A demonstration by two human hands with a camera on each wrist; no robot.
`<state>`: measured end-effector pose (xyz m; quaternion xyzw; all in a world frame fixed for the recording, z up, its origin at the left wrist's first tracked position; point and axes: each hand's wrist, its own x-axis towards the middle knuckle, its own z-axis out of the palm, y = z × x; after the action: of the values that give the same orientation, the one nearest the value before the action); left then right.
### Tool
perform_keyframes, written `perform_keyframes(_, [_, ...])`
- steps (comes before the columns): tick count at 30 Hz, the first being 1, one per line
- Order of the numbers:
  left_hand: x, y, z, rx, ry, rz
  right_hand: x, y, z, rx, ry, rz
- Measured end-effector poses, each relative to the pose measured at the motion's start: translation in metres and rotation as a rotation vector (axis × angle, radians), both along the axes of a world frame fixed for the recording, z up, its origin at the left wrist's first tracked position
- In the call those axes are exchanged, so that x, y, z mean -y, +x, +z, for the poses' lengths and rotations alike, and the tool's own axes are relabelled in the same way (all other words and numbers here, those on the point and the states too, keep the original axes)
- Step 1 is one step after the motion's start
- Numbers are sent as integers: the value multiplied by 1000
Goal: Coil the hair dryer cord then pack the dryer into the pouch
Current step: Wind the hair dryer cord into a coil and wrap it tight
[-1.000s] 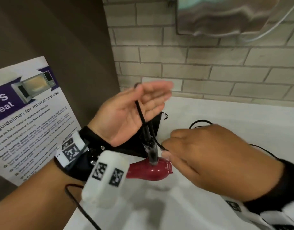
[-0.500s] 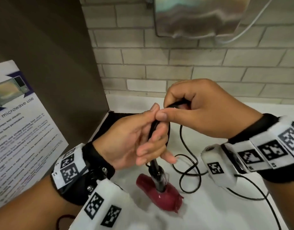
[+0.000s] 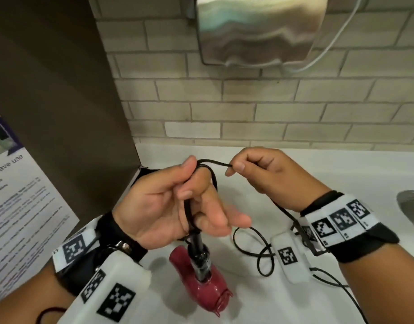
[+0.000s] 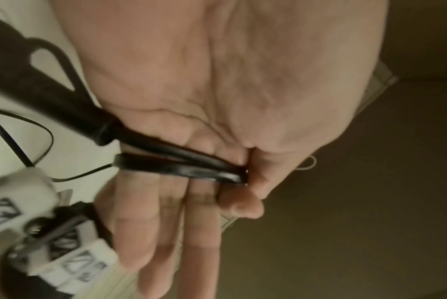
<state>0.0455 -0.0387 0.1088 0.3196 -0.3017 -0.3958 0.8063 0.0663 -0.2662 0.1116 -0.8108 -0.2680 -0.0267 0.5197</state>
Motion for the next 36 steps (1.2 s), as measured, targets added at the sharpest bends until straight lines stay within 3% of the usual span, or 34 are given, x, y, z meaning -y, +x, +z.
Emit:
perform_keyframes(6, [-13,12,5,-47,-217,113,1,-9,-43,94,-241,-163])
perform_keyframes(9, [-18,17,6,-48,-241,206,1,-27,-46,244,-360,-170])
perform_keyframes(14, [-15,22,4,92,-33,397,-3,-53,-19,423,-610,-138])
perform_keyframes(18, [0,18,-4,296,209,504,-12,-69,10,513,-756,-92])
perform_keyframes(21, [12,10,-6,394,359,480,-28,-70,25,571,-842,20])
perform_keyframes(23, [17,4,-5,368,406,422,-34,-65,34,627,-873,48])
perform_keyframes(27, [15,-1,-7,358,424,374,-30,-52,49,615,-739,48])
perform_keyframes(32, [10,-3,-7,460,540,360,-27,-27,38,321,-338,52])
perform_keyframes(36, [5,-4,-5,438,619,302,-26,-21,26,262,-253,103])
